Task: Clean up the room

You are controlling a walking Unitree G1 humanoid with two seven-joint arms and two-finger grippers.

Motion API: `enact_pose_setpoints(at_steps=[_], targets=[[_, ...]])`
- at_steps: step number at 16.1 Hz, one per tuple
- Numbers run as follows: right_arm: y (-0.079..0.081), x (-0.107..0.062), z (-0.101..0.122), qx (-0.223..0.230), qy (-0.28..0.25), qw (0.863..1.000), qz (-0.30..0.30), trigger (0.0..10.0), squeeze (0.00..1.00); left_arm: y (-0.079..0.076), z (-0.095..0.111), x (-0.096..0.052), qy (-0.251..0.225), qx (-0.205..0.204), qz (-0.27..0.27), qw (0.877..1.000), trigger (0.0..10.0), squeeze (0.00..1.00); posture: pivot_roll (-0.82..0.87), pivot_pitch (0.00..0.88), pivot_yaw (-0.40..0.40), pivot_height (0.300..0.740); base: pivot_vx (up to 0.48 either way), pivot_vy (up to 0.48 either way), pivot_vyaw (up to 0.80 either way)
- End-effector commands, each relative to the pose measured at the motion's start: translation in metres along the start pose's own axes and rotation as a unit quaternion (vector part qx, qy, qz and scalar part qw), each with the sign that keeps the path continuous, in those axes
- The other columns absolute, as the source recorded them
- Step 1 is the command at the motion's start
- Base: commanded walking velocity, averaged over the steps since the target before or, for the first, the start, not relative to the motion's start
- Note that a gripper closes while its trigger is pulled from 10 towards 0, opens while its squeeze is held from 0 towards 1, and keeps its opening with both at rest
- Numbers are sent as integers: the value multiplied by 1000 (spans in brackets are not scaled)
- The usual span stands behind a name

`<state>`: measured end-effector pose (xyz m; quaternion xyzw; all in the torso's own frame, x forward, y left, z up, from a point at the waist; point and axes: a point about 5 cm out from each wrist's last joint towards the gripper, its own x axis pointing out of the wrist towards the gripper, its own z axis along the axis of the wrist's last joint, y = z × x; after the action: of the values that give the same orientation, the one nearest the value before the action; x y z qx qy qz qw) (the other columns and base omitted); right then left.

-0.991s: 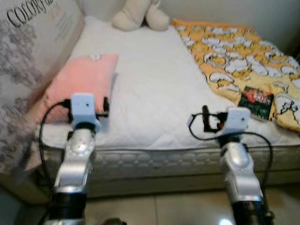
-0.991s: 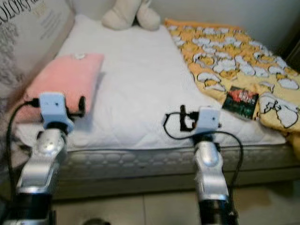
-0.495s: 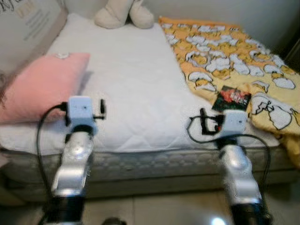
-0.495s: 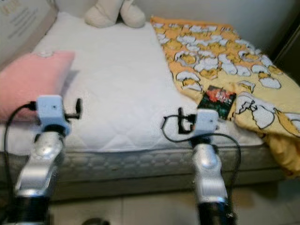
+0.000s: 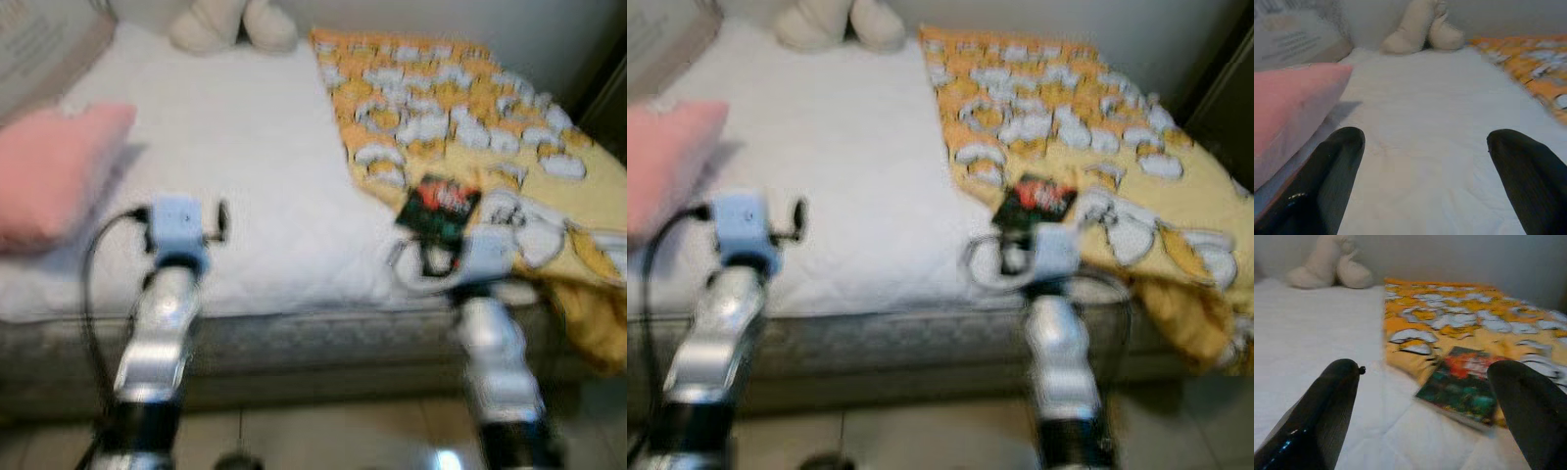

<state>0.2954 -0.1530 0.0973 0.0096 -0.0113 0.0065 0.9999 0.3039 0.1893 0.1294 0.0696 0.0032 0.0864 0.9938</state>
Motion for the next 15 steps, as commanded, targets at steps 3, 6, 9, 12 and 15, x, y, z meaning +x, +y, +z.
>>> enact_pose_setpoints(at_steps=[3,6,9,12,15], targets=[[-17,-6,5,13,-14,1000,-21,10000,0,7,-11,-4,17,12,-2,1000,10000,0,25,0,-36,710,255,-404,0],[-20,-13,2,21,-13,1000,-18,10000,0,20,-22,-13,32,28,0,999,10000,0,21,0,-26,710,255,-404,0],[-13,-13,-1,25,-3,1000,0,10000,0,14,-19,-13,28,13,-1,1000,10000,0,26,0,-27,710,261,-400,0],[-6,-8,5,20,-6,999,39,10000,0,3,-7,-10,-4,13,-34,999,10000,0,23,0,-28,710,284,-382,0],[-11,-7,3,19,2,999,34,10000,0,0,-13,-10,13,6,-46,999,10000,0,18,0,-30,710,282,-385,0]])
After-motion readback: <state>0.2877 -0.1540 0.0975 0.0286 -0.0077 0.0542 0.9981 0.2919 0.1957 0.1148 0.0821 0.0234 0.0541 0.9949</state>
